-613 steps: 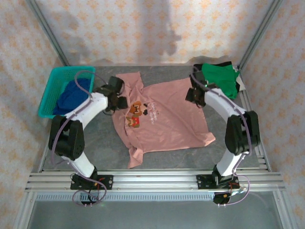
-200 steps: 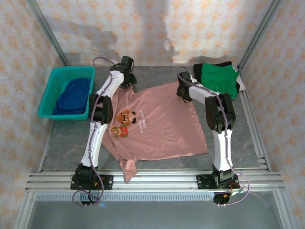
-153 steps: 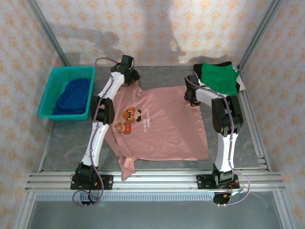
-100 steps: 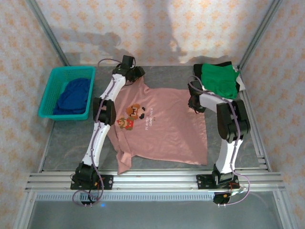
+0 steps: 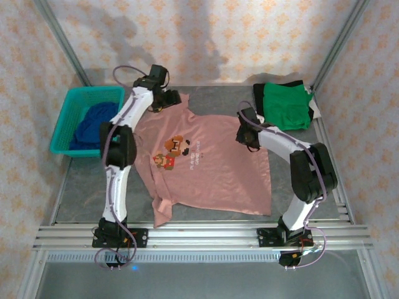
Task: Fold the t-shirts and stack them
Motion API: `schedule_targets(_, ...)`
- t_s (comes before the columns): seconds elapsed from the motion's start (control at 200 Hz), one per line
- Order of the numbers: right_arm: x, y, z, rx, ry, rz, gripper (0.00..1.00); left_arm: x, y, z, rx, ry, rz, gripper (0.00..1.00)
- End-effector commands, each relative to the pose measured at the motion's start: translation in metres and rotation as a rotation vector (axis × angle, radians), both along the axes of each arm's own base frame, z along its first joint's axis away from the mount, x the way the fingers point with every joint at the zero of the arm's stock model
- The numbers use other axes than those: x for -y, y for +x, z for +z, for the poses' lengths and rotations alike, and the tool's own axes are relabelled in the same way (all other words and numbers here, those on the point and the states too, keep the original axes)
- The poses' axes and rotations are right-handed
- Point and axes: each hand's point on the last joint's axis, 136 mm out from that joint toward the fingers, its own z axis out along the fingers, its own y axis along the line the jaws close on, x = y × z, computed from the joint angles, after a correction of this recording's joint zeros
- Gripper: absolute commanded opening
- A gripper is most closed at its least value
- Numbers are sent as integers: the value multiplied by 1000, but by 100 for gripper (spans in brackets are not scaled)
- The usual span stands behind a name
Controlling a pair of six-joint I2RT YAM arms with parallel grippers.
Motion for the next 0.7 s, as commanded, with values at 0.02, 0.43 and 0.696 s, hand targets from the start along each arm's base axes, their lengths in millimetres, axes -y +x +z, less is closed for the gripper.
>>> schedule_targets(0.02,5,3,-18,-39,-36,12,42,-41,-73,-21,-108,176,41,72)
schedule_targets(0.43,49,22,-55,-156,-78,-86,42,-66,-217,-79,-328,333,56,66)
schedule_targets(0.696,57,26,-63,-181,-78,-117,42,-68,-237,-77,-311,322,87,15)
